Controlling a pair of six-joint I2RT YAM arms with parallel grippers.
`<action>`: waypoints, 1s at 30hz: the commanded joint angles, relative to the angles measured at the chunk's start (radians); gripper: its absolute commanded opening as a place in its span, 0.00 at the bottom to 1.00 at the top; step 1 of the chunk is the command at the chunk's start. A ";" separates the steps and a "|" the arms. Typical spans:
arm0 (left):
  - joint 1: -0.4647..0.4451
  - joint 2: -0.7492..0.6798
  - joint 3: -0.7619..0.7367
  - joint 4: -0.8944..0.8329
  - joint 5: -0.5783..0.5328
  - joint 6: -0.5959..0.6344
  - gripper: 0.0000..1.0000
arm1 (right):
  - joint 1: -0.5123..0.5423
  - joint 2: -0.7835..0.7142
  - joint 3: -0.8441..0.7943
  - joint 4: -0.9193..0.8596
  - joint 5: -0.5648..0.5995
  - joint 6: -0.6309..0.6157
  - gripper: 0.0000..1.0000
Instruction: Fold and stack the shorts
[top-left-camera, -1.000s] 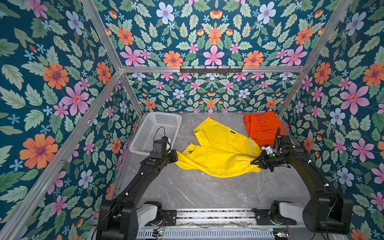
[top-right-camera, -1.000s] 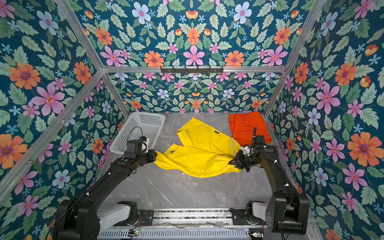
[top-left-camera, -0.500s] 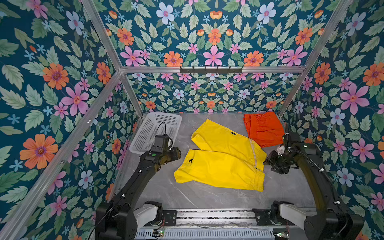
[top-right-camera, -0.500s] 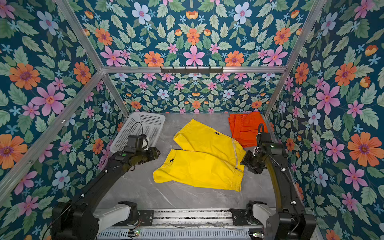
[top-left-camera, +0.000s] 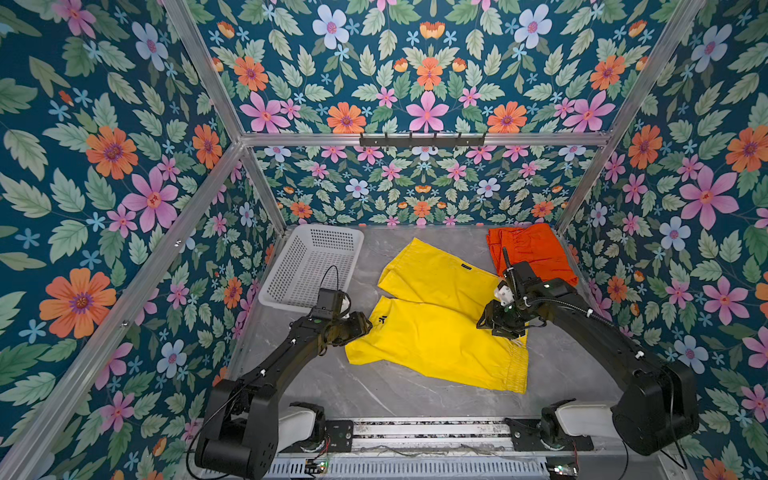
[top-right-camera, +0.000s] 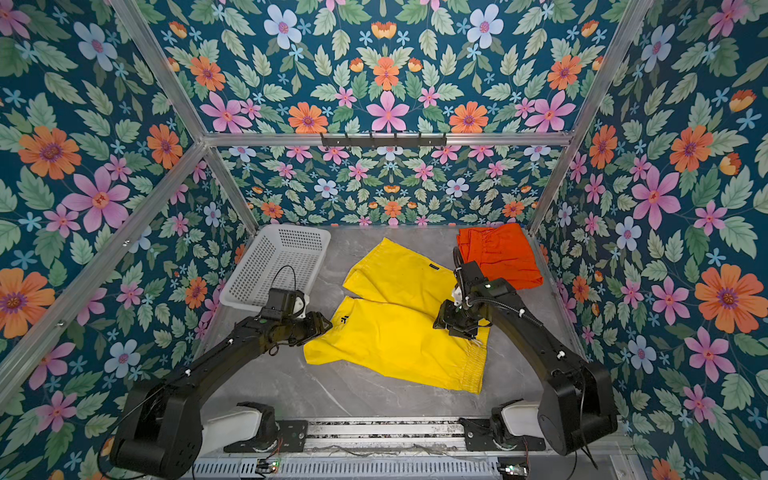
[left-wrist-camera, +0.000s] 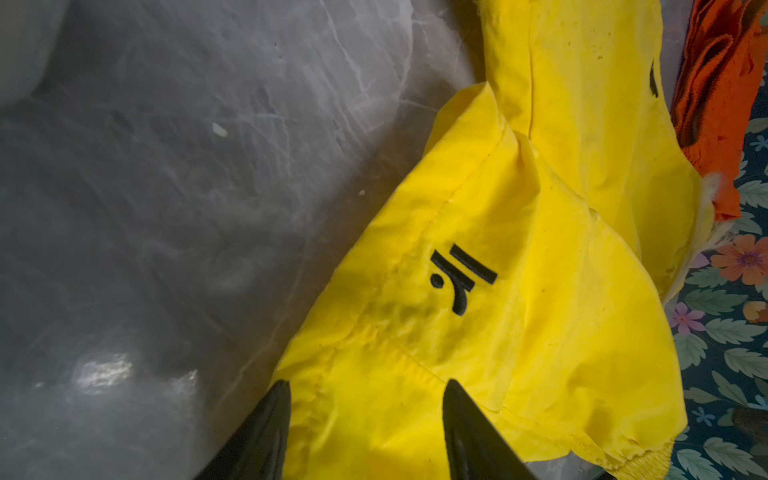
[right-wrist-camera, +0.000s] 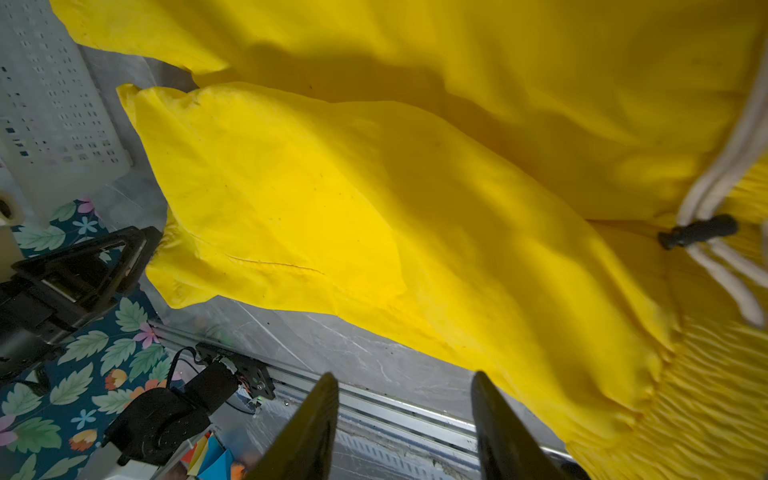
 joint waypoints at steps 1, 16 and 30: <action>0.002 -0.031 -0.029 -0.022 -0.051 -0.041 0.63 | 0.011 0.032 -0.044 0.094 -0.044 0.049 0.53; 0.013 -0.058 -0.158 0.035 0.119 -0.092 0.53 | -0.006 0.374 -0.027 0.278 0.075 0.002 0.53; 0.014 -0.163 0.130 0.015 -0.144 0.079 0.63 | -0.027 0.167 0.141 0.163 0.047 -0.162 0.52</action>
